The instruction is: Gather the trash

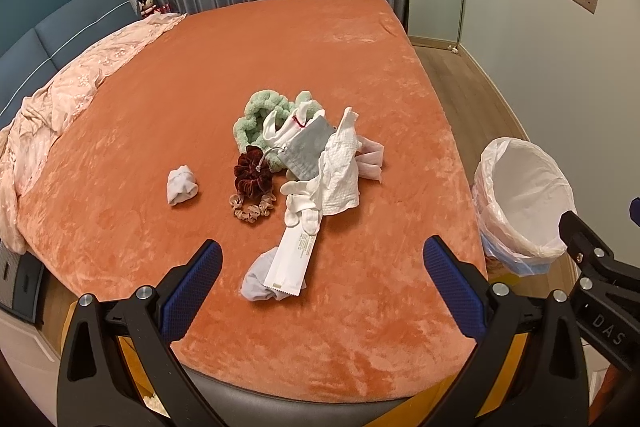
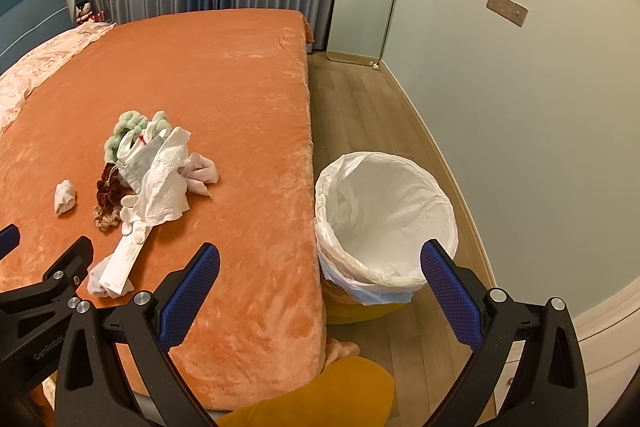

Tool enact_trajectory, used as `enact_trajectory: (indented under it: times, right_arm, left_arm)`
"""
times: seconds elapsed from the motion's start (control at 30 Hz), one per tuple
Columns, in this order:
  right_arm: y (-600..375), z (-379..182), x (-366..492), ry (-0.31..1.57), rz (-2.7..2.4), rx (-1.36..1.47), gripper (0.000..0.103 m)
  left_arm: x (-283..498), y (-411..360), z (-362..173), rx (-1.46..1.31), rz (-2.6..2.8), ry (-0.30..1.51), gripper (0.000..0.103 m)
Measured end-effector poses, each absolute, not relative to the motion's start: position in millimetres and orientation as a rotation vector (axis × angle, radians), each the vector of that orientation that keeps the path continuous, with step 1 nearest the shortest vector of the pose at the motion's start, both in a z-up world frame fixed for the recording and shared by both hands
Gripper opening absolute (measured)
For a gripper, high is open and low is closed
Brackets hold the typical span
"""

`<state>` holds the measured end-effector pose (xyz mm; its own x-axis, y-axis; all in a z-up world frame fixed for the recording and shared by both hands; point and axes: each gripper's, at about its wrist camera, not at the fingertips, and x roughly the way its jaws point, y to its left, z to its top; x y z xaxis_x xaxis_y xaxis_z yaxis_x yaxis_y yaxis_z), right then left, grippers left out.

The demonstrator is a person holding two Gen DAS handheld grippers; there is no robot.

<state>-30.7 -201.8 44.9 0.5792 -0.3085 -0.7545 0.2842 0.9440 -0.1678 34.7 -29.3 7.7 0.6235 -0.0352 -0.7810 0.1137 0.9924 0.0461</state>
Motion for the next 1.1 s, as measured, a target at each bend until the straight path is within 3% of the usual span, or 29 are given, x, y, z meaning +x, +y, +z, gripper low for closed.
enact_trajectory:
  times: [0.7, 1.1]
  right_arm:
    - [-208, 46, -24, 0.877, -0.397, -0.032, 0.096]
    - [-141, 1, 11, 0.876, -0.308, -0.02, 0.096]
  left_arm:
    - [49, -30, 7, 0.082, -0.123, 0.901, 0.096]
    - [81, 70, -57, -0.074, -0.082, 1.043, 0.096]
